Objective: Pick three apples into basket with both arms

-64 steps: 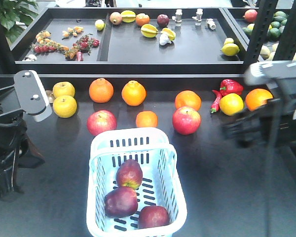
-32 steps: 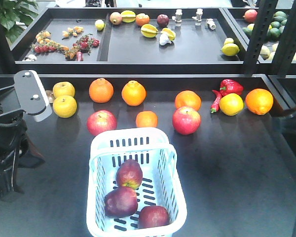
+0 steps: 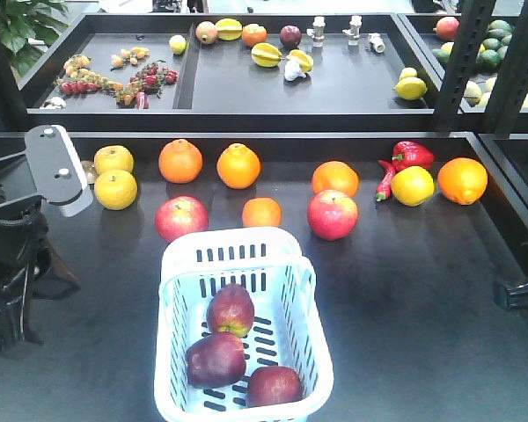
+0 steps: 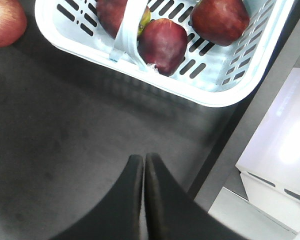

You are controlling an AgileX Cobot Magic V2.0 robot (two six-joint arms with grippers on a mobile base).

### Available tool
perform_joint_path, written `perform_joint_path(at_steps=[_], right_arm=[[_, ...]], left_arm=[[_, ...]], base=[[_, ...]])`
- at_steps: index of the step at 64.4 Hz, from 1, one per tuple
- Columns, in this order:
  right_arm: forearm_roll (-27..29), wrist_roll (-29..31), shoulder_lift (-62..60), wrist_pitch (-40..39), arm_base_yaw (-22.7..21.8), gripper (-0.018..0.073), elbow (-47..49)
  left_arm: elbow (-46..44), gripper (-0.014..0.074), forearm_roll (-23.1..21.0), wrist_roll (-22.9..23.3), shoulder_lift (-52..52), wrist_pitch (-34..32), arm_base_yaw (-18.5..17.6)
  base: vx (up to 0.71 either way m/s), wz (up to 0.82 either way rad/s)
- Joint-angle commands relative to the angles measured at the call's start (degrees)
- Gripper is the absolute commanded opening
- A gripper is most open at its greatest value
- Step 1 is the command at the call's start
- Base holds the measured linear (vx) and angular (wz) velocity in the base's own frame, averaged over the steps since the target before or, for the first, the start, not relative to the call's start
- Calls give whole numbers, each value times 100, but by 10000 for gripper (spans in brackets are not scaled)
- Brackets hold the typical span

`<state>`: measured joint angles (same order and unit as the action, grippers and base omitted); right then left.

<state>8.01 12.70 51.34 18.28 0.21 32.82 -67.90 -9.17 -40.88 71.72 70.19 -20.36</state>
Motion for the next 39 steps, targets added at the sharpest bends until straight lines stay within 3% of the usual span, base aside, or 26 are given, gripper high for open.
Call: perform_joint_path(at_steps=[1, 39], right_arm=[[-8, 43, -66, -411, -33, -8, 146], [-8, 43, -66, -405, -33, -8, 139]], left_arm=[[-119, -6, -124, 12, -146, -184, -21], [-111, -6, -124, 12, -140, -286, -21]], base=[[0, 0], [0, 0]])
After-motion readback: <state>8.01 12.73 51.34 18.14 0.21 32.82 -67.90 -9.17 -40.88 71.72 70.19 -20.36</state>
